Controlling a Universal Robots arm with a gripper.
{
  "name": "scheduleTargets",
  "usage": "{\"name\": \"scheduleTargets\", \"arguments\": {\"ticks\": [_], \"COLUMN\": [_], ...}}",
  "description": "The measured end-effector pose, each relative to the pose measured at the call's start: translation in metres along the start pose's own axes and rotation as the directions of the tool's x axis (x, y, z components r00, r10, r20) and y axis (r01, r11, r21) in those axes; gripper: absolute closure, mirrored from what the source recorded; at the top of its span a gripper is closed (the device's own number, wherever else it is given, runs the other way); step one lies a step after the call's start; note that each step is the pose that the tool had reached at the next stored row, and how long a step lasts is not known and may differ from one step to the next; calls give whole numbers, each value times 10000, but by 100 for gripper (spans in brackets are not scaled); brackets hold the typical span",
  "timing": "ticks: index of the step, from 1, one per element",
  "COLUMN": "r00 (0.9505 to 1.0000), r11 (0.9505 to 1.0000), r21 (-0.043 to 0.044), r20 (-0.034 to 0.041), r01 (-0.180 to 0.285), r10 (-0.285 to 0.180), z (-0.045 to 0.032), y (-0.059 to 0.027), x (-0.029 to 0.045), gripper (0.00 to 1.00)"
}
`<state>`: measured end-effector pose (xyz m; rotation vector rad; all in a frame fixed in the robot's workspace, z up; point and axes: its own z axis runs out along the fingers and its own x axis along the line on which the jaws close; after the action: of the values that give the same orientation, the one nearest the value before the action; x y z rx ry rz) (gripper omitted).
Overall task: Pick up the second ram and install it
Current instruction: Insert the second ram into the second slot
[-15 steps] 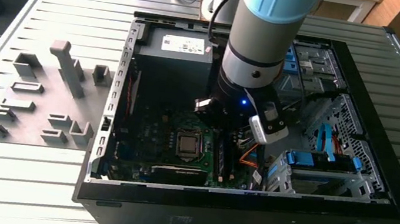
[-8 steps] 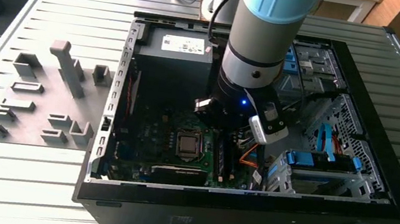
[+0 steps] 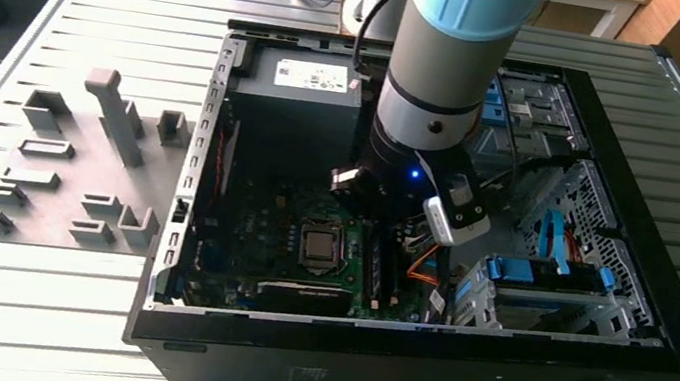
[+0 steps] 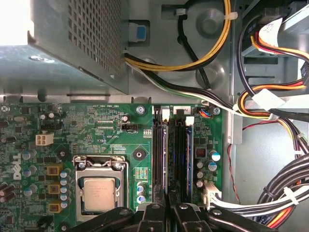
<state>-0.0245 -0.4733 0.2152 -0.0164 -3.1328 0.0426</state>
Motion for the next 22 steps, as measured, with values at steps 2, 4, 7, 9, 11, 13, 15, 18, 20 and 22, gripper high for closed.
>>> {"name": "scheduleTargets", "arguments": {"ticks": [2,4,7,9,11,13,15,18,20,22], "r00": [10000,10000,10000,10000,10000,10000,10000,10000,10000,10000], "r11": [10000,10000,10000,10000,10000,10000,10000,10000,10000,10000], "r21": [0,2,1,1,0,-11,-15,-13,-12,-11], "r20": [0,0,0,0,-1,0,0,-1,-3,-4], "r01": [9,11,11,11,11,11,11,11,11,11], "r10": [-9,-11,-11,-11,-11,-11,-11,-11,-11,-11], "z": [5,10,20,20,21,26,36,50,55,56], "y": [0,0,0,1,2,3,3,3,3,3], "x": [0,0,0,0,0,0,0,0,0,0], "gripper": [86,86,86,86,86,86,86,86,86,86]}}
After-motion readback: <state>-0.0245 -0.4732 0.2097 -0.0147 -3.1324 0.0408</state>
